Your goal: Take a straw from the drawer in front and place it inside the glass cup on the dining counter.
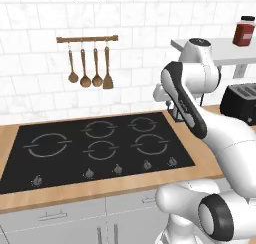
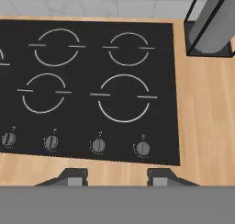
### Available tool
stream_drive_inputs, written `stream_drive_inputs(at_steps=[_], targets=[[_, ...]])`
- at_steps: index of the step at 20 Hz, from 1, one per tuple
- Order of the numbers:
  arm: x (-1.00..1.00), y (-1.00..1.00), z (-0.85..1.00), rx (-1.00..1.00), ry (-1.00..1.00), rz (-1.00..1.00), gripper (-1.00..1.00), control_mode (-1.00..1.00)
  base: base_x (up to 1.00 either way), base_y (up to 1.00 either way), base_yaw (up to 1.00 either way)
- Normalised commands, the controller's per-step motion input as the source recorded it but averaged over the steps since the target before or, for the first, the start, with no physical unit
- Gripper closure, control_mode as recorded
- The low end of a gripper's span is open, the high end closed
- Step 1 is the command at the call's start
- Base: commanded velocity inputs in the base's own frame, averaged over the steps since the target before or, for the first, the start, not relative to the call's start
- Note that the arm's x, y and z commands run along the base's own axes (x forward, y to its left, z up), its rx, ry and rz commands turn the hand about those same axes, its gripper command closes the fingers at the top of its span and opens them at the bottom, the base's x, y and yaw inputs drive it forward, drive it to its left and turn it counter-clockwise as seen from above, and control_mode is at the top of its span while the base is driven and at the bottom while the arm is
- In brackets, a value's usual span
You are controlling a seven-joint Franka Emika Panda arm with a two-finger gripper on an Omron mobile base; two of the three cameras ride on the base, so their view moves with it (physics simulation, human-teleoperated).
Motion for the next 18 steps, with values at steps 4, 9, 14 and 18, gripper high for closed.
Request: stream_drive_inputs(at_steps=[4, 9, 14, 18], targets=[[-0.09, 0.00, 0.00, 0.00, -0.03, 0.00, -1.00, 1.00, -0.28, 0.08, -0.01], [0.00, 0.00, 0.00, 0.00, 0.00, 0.00, -1.00, 1.00, -0.80, 0.58, -0.24], [0.00, 0.00, 0.00, 0.00, 0.00, 0.00, -1.00, 1.00, -0.58, 0.87, -0.41], [0.00, 0.00, 0.00, 0.00, 0.00, 0.00, -1.00, 1.00, -0.31, 0.92, -0.49]])
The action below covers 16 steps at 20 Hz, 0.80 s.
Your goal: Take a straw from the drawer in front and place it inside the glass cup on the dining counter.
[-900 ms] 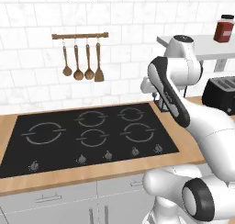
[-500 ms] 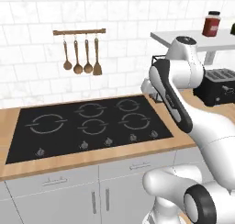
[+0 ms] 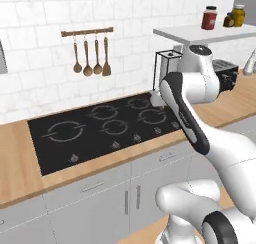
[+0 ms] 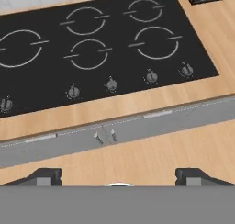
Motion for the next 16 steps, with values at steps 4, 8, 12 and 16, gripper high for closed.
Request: stream_drive_inputs(at_steps=[4, 8, 12, 16], targets=[[0.00, 0.00, 0.00, 0.00, 0.00, 0.00, -1.00, 1.00, -0.18, 0.81, -0.61], [0.00, 0.00, 0.00, 0.00, 0.00, 0.00, -1.00, 1.00, -0.05, 0.70, -0.67], [0.00, 0.00, 0.00, 0.00, 0.00, 0.00, -1.00, 1.00, 0.01, 0.79, -0.62], [0.00, 0.00, 0.00, 0.00, 0.00, 0.00, -1.00, 1.00, 0.00, 0.68, -0.46]])
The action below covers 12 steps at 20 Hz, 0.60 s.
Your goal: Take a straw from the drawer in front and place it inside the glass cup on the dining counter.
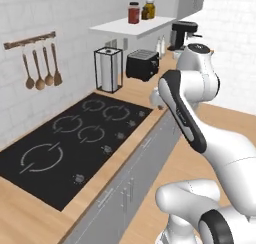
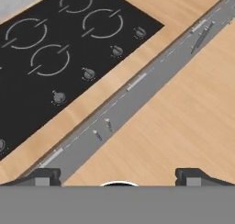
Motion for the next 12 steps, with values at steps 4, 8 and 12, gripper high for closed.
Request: stream_drive_inputs(at_steps=[4, 8, 12], targets=[[0.00, 0.00, 0.00, 0.00, 0.00, 0.00, -1.00, 1.00, 0.05, 0.47, -0.34], [0.00, 0.00, 0.00, 0.00, 0.00, 0.00, -1.00, 1.00, 0.18, 0.31, -0.29], [0.00, 0.00, 0.00, 0.00, 0.00, 0.00, -1.00, 1.00, 0.07, 0.39, -0.24]])
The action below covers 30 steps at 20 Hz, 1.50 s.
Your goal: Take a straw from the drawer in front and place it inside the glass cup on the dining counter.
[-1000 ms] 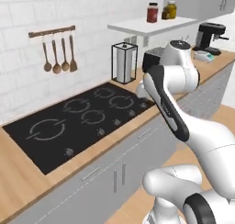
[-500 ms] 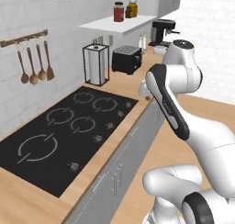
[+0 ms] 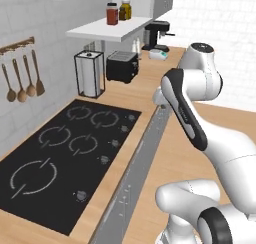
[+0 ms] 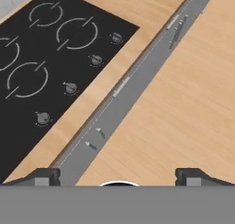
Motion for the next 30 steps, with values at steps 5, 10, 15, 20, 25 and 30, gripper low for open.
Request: stream_drive_inputs(at_steps=[5, 10, 15, 20, 25, 30], targets=[[-0.02, 0.05, -0.32, 0.01, 0.00, -0.07, -1.00, -1.00, -0.06, 0.18, -0.12], [0.03, -0.29, -0.96, 0.24, 0.01, -0.10, -1.00, -1.00, 0.00, 0.00, 0.00], [0.09, -0.59, -1.00, 0.48, 0.00, 0.00, -1.00, -1.00, 0.00, 0.00, 0.00], [0.27, -0.33, -1.00, 0.60, 0.01, 0.00, -1.00, -1.00, 0.00, 0.00, 0.00], [0.52, -0.20, -0.87, 0.54, 0.04, -0.01, -1.00, -1.00, 0.00, 0.00, 0.00], [0.70, -0.02, -0.59, 0.42, 0.00, 0.00, -1.00, -1.00, 0.00, 0.00, 0.00]])
